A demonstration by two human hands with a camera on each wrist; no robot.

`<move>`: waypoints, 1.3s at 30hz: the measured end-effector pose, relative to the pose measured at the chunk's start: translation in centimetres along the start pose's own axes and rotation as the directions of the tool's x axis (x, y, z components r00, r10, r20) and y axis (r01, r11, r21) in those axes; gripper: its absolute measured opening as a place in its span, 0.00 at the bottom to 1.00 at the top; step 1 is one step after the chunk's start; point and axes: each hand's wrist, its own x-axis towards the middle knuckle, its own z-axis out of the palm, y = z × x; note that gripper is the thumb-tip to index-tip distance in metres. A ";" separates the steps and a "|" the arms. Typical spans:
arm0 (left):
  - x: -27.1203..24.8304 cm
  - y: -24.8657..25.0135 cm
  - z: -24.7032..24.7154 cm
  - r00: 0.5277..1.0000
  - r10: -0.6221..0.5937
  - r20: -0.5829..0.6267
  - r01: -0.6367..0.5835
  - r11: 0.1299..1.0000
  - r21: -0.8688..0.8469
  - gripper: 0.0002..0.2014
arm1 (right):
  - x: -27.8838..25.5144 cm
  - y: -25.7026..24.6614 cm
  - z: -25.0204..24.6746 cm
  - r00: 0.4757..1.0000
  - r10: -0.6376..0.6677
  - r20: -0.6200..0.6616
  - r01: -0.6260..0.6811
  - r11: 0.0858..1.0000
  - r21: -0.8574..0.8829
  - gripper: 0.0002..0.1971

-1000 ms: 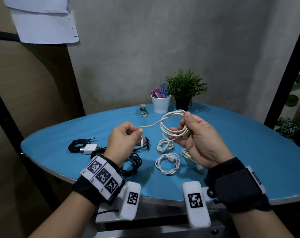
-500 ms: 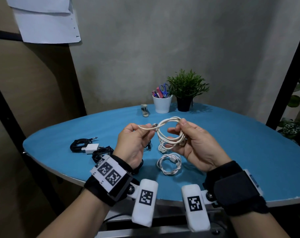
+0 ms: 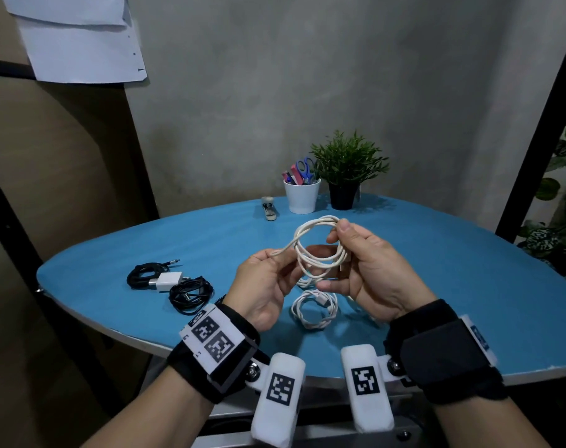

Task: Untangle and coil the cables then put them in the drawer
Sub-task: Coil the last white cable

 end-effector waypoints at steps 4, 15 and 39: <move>-0.6 0.4 0.8 1.000 -0.023 0.005 0.023 1.000 -0.002 0.04 | -0.1 0.2 0.2 1.000 -0.015 0.009 0.015 1.000 0.014 0.13; -1.5 -0.5 1.7 0.998 -0.051 0.031 0.047 0.992 0.113 0.05 | 0.0 0.1 0.0 0.999 -0.045 0.015 0.044 0.996 0.083 0.13; -1.5 0.8 -0.4 0.961 -0.209 0.183 0.127 0.915 0.383 0.13 | 0.7 0.5 -0.8 0.990 -0.133 -0.055 0.133 0.991 -0.011 0.12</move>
